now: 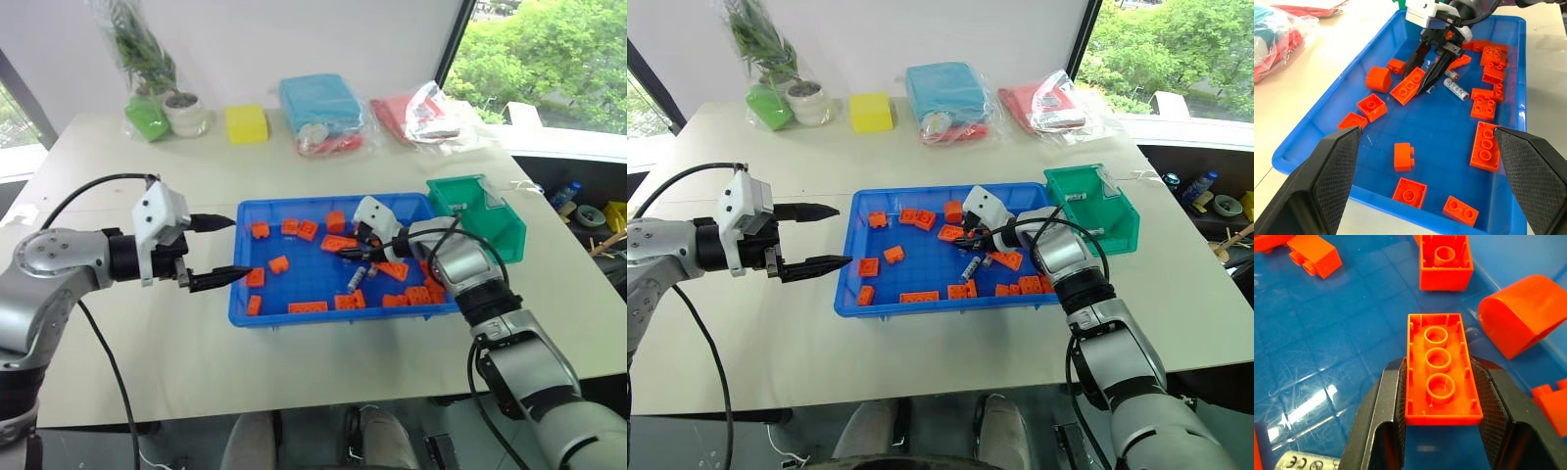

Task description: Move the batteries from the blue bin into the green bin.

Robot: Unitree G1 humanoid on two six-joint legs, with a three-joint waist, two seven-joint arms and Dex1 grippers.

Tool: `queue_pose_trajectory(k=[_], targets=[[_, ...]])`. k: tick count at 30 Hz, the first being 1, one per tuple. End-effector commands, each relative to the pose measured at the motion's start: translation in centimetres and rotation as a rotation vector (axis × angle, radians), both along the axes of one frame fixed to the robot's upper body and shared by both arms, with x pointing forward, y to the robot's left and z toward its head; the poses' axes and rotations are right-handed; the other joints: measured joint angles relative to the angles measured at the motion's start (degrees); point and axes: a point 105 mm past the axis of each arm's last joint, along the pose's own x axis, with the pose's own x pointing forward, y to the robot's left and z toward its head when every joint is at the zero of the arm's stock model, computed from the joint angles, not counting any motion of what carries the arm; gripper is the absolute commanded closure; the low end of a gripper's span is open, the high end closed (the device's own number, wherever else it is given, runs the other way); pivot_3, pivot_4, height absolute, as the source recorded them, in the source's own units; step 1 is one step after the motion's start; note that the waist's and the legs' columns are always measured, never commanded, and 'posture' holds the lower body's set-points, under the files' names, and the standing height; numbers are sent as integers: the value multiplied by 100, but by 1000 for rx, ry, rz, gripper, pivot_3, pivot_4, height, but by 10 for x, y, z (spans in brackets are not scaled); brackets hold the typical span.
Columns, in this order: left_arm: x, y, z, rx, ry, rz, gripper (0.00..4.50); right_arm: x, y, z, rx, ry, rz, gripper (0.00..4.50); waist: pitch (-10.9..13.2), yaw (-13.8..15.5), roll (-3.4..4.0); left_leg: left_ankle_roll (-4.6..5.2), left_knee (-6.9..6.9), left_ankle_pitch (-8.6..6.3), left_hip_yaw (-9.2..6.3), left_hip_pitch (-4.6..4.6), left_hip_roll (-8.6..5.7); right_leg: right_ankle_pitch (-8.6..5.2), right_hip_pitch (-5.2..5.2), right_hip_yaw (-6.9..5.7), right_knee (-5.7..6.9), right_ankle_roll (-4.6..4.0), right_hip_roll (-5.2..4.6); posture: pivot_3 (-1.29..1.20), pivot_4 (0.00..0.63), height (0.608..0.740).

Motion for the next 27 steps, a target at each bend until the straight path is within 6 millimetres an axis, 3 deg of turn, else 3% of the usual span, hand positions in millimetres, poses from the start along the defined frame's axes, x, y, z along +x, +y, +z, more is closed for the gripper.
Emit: queue_pose_trajectory(k=[1,7,8,11,12,15,19,24,27], targets=[[0,-1,7,4,-43,-12,0,-1,16,23,49,-78,51,3021,0,-7,-1,0,0,0,0,0,0,0,0,0,0,0,0,0,150,704],[2,-3,7,-1,-49,-16,0,-14,70,28,116,-84,145,3021,0,-38,-1,0,-5,0,0,2,1,0,-2,0,4,0,1,0,150,704],[2,-4,7,-1,-50,-18,0,-17,79,26,120,-76,160,2353,0,-40,0,0,-6,0,0,2,1,1,-2,0,7,-2,1,0,150,704],[2,-5,7,-3,-52,-20,0,-22,88,23,104,-85,178,1323,5,-10,9,0,-3,0,-1,1,1,1,-2,0,8,-2,1,0,150,704],[2,-5,7,-2,-52,-21,0,-21,84,25,93,-105,163,819,7,6,12,0,-2,0,-1,1,1,1,-2,0,8,-1,1,0,150,704],[1,-5,6,-1,-49,-22,0,-20,72,37,95,-132,105,819,7,26,11,0,5,0,-3,0,-1,0,-19,0,4,-1,-1,0,150,704],[-2,-6,5,-24,-25,-35,0,-35,39,58,134,-95,-40,819,5,25,8,-1,6,-1,-9,-2,-2,3,-17,0,3,-6,-1,0,150,704],[-4,-15,7,-49,-4,-86,0,-51,-1,49,119,10,-274,819,-8,8,-13,0,-1,-1,-9,-4,1,-1,-8,0,6,-6,1,0,150,704],[-3,-20,8,-55,2,-112,0,-54,-11,40,142,83,-371,819,-11,10,-18,0,-3,-1,-7,-4,1,-5,-11,0,4,-4,0,0,150,704]])
